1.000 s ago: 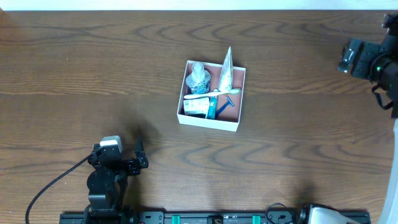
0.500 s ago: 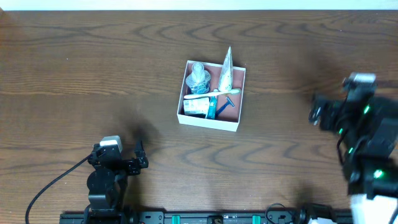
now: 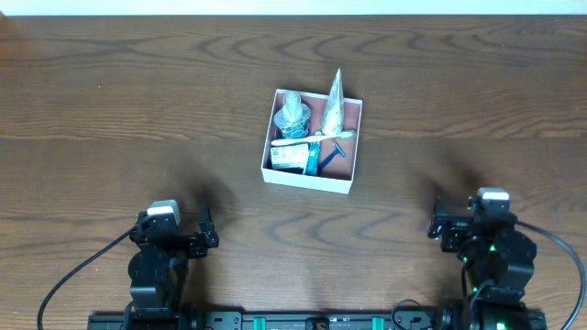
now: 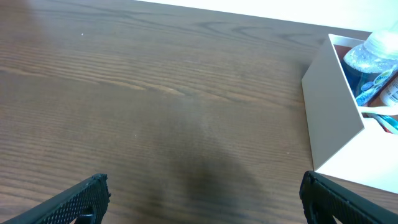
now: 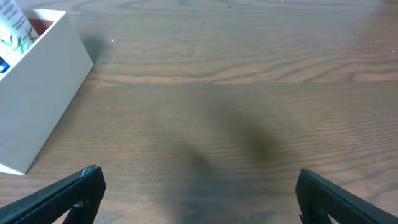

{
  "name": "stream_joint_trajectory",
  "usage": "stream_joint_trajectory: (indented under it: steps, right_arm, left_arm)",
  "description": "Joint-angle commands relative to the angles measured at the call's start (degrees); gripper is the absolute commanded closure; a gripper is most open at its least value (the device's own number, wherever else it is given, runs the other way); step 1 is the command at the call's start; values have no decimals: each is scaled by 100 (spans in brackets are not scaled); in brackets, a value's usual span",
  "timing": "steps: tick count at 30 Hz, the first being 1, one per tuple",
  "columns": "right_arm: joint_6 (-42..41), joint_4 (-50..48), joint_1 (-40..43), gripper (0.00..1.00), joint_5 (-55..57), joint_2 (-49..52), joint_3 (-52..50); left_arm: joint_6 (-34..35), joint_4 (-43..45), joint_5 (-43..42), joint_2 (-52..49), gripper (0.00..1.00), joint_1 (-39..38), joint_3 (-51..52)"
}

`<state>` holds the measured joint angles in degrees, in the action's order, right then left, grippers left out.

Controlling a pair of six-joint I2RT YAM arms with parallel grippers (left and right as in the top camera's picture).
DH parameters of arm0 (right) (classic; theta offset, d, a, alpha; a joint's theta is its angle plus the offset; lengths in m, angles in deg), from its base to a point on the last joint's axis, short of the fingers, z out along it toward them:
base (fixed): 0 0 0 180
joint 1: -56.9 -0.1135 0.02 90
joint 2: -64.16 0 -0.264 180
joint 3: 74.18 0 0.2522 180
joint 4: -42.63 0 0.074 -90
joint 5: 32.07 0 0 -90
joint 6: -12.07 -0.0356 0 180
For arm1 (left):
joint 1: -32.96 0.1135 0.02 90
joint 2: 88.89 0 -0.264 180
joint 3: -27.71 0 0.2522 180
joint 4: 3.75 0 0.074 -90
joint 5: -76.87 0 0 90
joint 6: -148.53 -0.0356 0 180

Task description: Pack container

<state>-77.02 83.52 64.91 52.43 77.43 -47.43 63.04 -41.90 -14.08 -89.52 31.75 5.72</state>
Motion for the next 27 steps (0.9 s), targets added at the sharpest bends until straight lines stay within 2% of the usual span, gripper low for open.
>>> stream_joint_trajectory:
  steps: [1, 9, 27]
  right_arm:
    - [42, -42, -24, 1, -105, -343, -245]
    - [44, -72, -26, 1, -116, -807, -551]
    - [44, -72, -26, 1, -116, -824, -551]
  left_arm:
    - [50, -17, 4, 39, 2, 28, 105]
    - [48, -17, 4, 39, 2, 28, 105]
    - [48, -20, 7, 39, 2, 28, 105]
